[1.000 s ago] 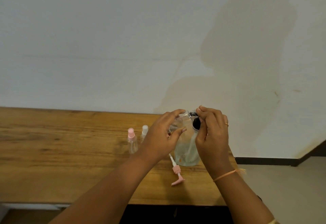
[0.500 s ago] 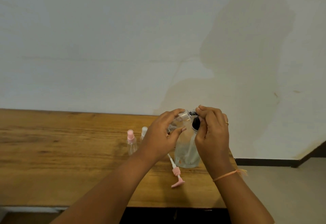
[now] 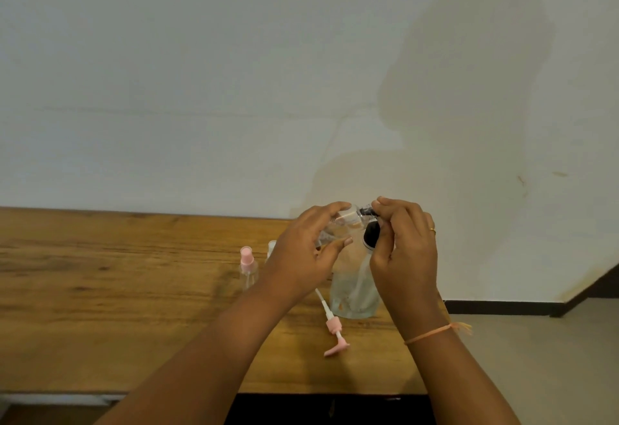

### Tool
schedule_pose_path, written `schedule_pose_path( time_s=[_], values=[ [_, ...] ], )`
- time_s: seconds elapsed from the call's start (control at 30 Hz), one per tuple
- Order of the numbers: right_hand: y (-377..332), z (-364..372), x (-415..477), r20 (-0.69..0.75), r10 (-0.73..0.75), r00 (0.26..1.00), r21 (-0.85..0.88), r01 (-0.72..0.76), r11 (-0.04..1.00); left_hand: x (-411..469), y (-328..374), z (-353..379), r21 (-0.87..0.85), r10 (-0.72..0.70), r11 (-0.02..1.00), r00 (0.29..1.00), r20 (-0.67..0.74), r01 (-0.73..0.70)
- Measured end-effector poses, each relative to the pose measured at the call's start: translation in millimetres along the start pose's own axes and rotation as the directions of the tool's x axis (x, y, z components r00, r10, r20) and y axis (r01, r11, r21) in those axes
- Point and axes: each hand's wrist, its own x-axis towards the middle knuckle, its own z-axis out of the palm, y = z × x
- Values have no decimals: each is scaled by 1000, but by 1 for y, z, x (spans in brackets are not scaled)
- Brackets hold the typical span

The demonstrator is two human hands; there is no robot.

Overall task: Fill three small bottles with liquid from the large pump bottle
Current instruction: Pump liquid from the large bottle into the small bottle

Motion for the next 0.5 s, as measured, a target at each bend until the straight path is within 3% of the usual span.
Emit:
schedule_pose_path(
  time_s=[0.5],
  values=[
    [-4,-3,-2,-29,14,999,11,-13,1000,1,3,-3,-5,2,1000,1000,27,-1]
  ],
)
